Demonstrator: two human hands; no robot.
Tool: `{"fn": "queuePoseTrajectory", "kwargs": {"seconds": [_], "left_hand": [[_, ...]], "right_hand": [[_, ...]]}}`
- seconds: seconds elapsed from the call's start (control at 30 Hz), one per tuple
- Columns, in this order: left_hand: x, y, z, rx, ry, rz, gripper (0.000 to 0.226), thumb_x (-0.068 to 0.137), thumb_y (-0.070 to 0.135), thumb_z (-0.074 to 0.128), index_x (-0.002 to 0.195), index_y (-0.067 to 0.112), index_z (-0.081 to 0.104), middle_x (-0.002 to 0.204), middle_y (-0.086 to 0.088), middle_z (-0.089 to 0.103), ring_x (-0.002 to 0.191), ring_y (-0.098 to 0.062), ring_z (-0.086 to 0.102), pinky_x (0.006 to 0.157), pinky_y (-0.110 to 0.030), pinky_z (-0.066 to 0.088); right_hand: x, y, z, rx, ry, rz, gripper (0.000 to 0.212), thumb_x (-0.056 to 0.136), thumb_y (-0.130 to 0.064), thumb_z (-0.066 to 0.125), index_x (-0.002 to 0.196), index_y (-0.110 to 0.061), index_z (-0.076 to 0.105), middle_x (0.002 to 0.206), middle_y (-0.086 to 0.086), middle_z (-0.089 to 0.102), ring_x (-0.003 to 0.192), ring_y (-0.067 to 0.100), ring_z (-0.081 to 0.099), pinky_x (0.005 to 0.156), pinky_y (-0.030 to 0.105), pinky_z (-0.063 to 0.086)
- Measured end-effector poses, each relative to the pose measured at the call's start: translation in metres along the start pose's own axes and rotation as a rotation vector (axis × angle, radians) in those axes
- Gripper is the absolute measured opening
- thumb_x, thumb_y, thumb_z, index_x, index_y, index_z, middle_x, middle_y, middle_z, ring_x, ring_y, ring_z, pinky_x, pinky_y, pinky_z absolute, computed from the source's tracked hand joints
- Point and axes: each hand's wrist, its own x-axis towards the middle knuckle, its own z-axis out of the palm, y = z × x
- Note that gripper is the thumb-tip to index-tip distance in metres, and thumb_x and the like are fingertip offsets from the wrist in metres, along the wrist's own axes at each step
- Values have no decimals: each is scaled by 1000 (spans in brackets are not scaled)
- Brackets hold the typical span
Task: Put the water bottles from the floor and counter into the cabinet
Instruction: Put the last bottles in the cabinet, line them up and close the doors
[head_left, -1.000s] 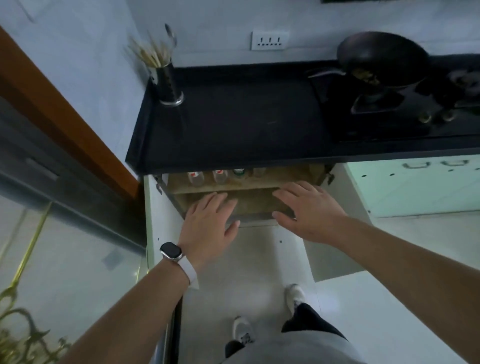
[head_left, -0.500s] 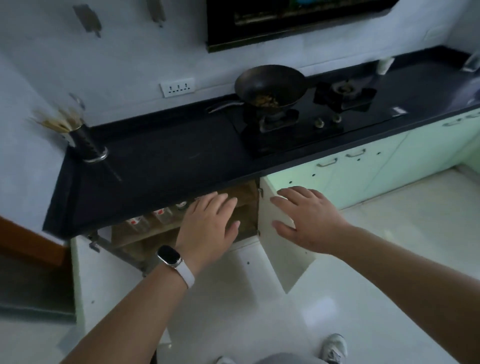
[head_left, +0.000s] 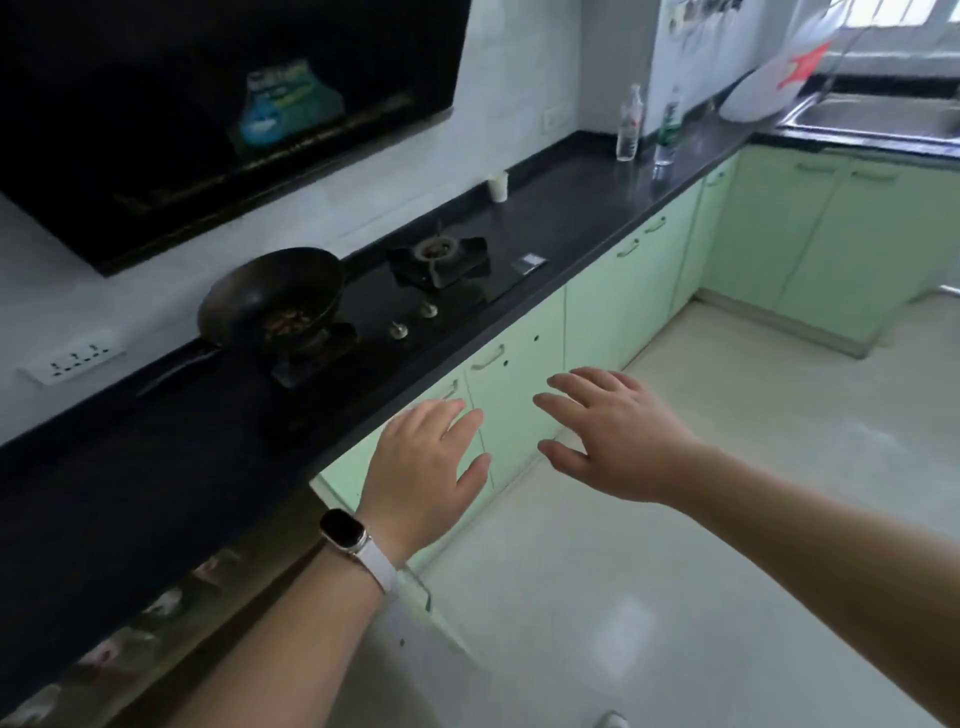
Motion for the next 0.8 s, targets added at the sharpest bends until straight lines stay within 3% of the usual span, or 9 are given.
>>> {"fn": "queuePoseTrajectory", "kwargs": {"seconds": [0.2,0.33,0.8], "left_hand": [[84,65,23,-47,32,152,48,92,45,49,122,13,69,124,-9,68,118,-33,61,93,-48,51],[126,93,32,-67,44,247,48,92,45,49,121,12,69,123,-9,68,117,-33,62,93,-48,51],[274,120,105,-188,71,435,48,92,45,49,123,14,66,123,-6,66,116,-30,60,93,-44,49]], "right_hand": [[-37,89,-10,-5,39,154,56,91,-57,38,129,-22,59,130,3,60,120,28,54,100,42,43],[-54,130,-16,-6,28,254,64,91,-62,27,138,-25,51,140,2,53,131,27,45,107,42,35],[-26,239,-17,-60,52,514,61,91,-61,32,133,-25,56,135,3,57,126,28,50,103,42,39]]}}
